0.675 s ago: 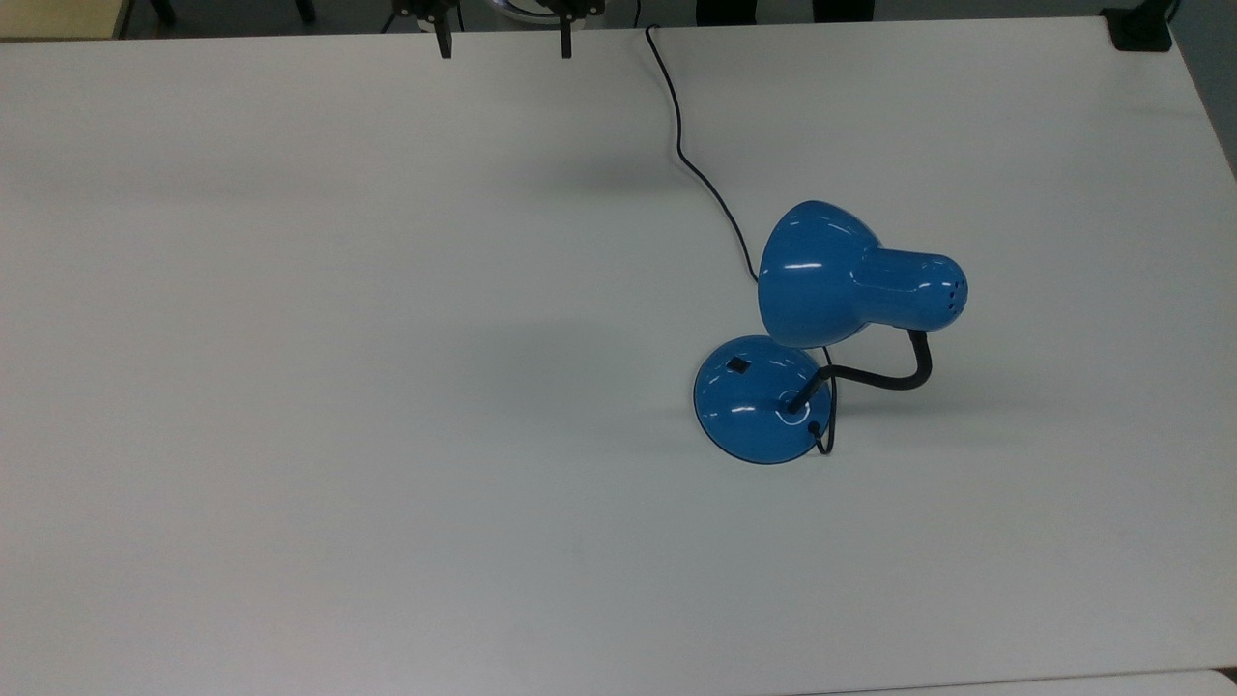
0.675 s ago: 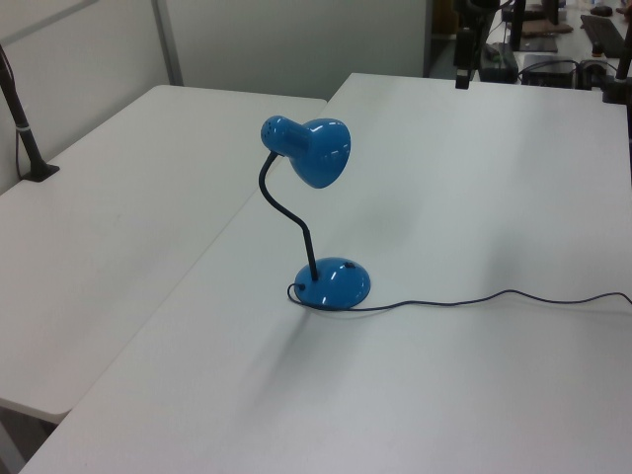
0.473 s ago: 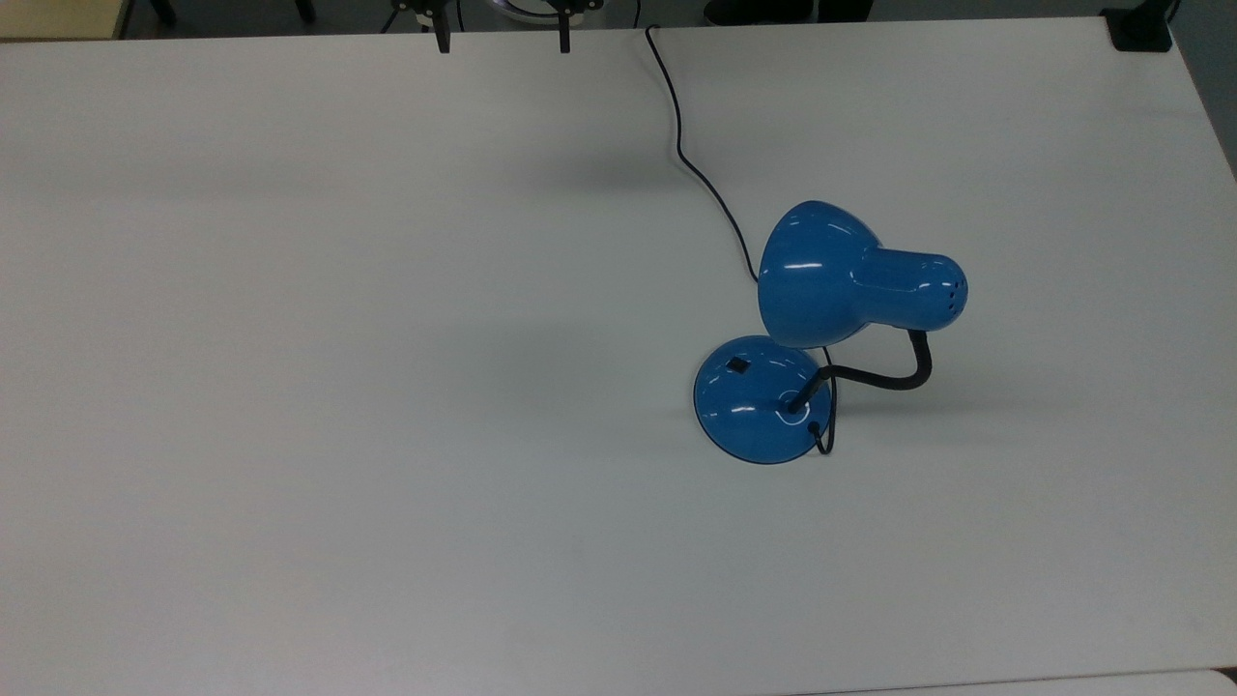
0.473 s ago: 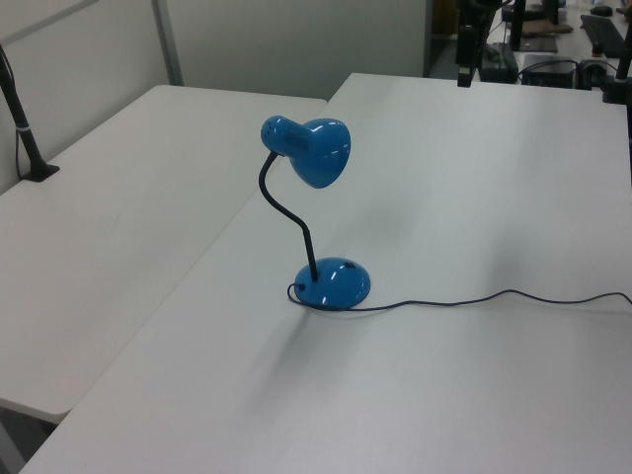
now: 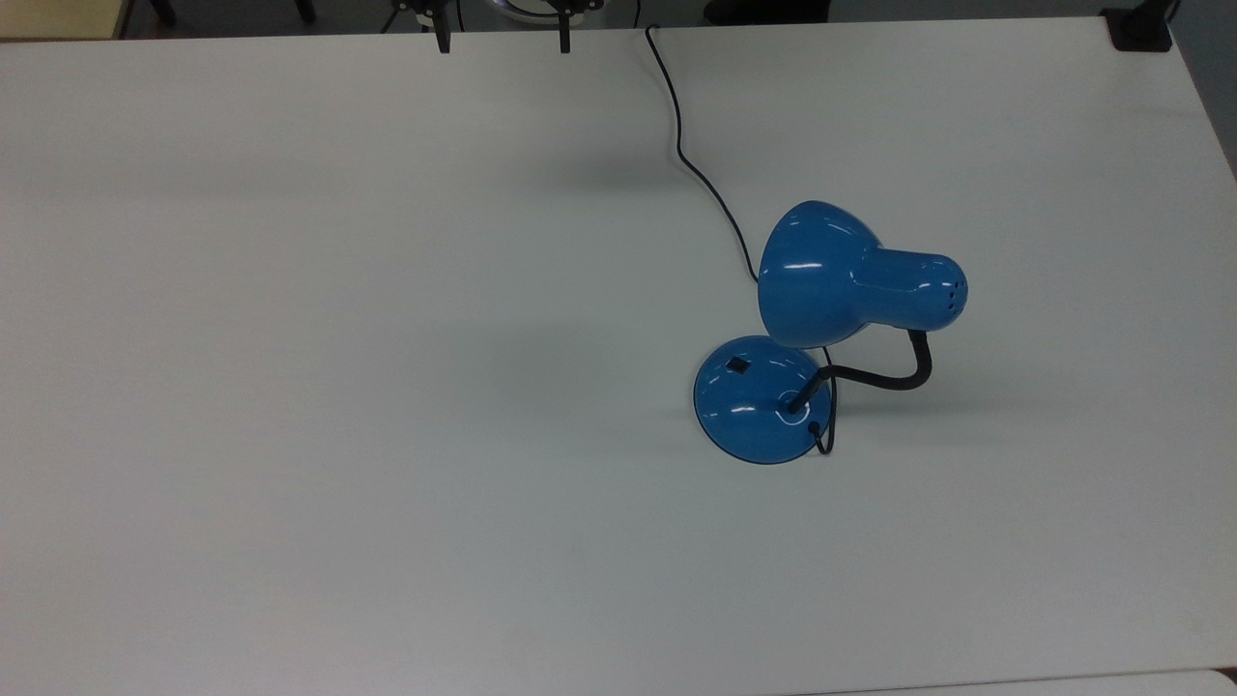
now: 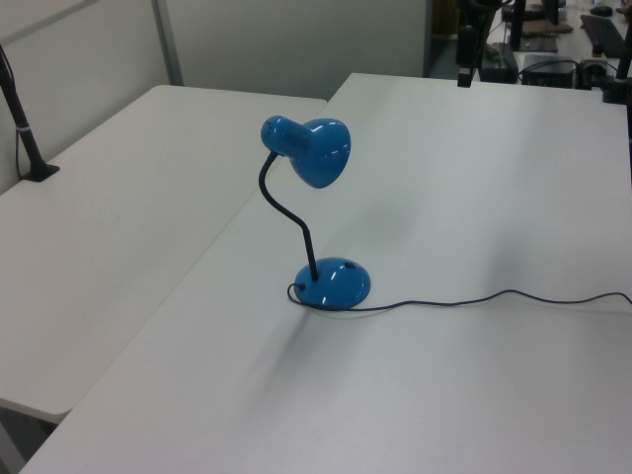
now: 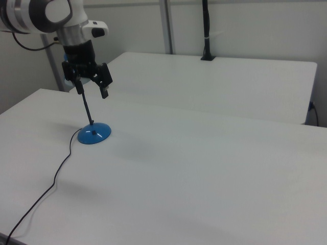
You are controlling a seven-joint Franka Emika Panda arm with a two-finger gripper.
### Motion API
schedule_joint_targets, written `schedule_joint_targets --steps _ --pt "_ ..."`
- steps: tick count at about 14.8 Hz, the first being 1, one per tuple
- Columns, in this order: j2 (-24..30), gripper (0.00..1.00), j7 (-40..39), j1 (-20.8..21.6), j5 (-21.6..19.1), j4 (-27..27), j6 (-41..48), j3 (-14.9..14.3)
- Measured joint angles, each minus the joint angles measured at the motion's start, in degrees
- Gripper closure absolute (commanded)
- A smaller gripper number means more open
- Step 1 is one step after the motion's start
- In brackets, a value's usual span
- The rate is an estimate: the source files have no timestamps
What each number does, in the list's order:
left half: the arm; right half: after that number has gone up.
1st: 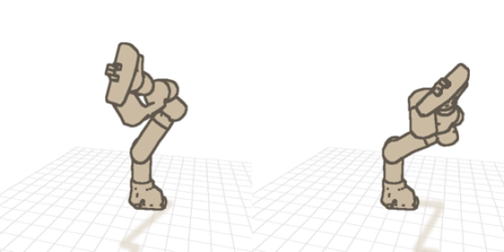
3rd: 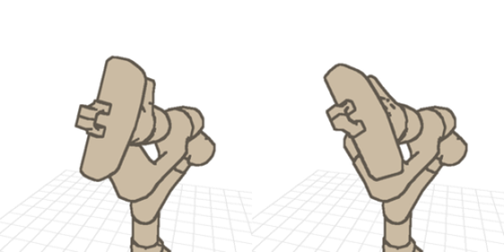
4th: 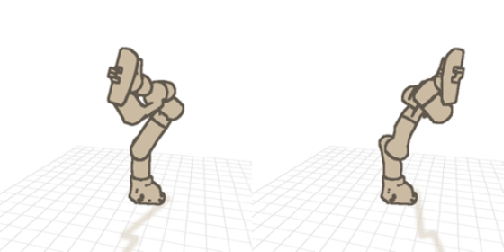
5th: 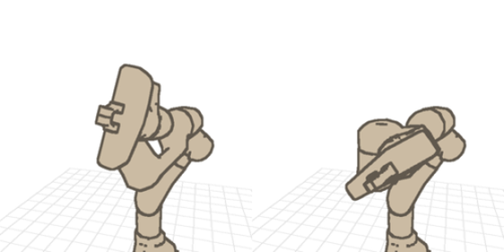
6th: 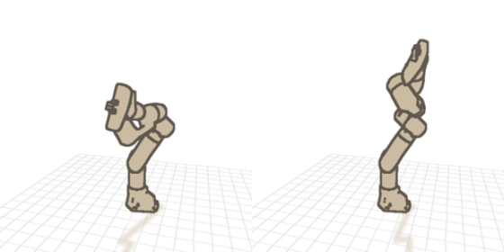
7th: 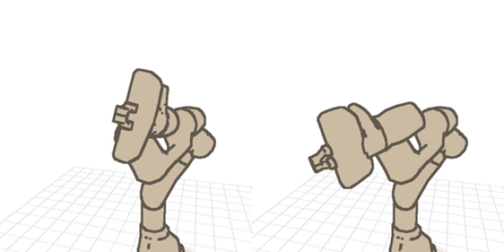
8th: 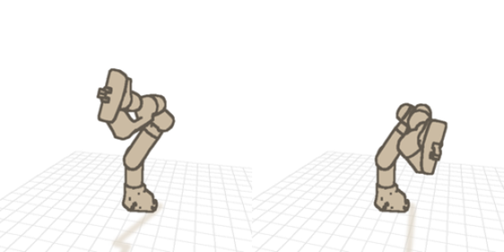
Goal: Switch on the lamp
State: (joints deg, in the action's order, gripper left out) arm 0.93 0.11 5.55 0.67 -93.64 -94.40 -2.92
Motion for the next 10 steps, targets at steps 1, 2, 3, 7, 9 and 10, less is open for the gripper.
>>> schedule_joint_targets --steps 1,2,3,7,9,10 --pt "0.0 0.0 0.0 0.0 0.0 0.0 0.0 0.0" --pt "0.0 0.0 0.0 0.0 0.0 0.0 0.0 0.0" --pt "0.0 0.0 0.0 0.0 0.0 0.0 0.0 0.0" --pt "0.0 0.0 0.0 -0.1 0.0 0.0 0.0 0.0" --pt "0.0 0.0 -0.5 -0.3 0.0 0.0 0.0 0.0" --pt "0.0 0.0 -1.9 -0.4 0.0 0.0 0.0 0.0"
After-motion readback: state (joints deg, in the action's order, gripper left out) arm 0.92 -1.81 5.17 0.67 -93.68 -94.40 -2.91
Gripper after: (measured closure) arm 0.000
